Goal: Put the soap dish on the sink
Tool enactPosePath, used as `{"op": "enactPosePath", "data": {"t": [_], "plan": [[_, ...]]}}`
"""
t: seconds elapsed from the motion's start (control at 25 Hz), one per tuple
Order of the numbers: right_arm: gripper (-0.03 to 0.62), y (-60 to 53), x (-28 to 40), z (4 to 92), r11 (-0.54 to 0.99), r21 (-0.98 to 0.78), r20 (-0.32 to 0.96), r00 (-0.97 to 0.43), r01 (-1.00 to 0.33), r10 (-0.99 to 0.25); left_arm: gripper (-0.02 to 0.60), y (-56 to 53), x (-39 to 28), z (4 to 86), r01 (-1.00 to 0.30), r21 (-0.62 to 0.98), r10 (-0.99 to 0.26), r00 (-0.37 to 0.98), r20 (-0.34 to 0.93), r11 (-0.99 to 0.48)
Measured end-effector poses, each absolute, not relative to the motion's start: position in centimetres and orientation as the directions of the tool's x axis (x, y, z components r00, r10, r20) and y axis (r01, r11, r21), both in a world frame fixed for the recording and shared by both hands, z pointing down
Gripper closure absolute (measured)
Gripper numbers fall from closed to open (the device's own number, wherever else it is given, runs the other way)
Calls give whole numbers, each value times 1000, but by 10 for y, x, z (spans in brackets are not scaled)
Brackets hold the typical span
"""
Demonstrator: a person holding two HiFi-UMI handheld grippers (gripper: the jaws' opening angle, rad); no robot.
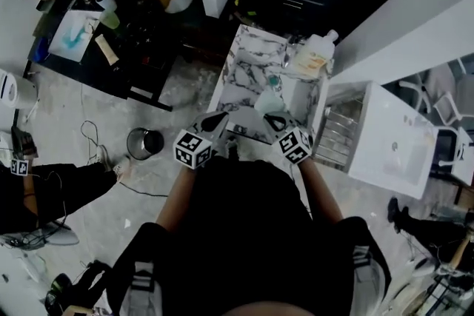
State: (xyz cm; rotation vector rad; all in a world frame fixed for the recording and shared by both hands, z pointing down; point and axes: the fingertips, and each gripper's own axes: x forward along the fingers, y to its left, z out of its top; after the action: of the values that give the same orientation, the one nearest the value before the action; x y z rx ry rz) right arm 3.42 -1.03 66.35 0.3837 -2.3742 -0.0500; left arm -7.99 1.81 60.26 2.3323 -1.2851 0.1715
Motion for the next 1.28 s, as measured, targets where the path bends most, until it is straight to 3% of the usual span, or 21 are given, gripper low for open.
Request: {"op": "enactPosePath", "data": {"t": [0.36,0.84,1.28], "plan": [[594,-23,23,673,926,120,650,-677,-358,-346,581,-16,-88,606,-773,322,-696,633,340,-546],[594,-50,47,675,909,112,641,-669,-403,-375,581,-36,-62,608,-759,323,-670,651,356,-566],[594,-76,51,666,936,91,622,-714,-341,-321,581,-55,-48,589,-803,293,-703,596,387,-519]]}}
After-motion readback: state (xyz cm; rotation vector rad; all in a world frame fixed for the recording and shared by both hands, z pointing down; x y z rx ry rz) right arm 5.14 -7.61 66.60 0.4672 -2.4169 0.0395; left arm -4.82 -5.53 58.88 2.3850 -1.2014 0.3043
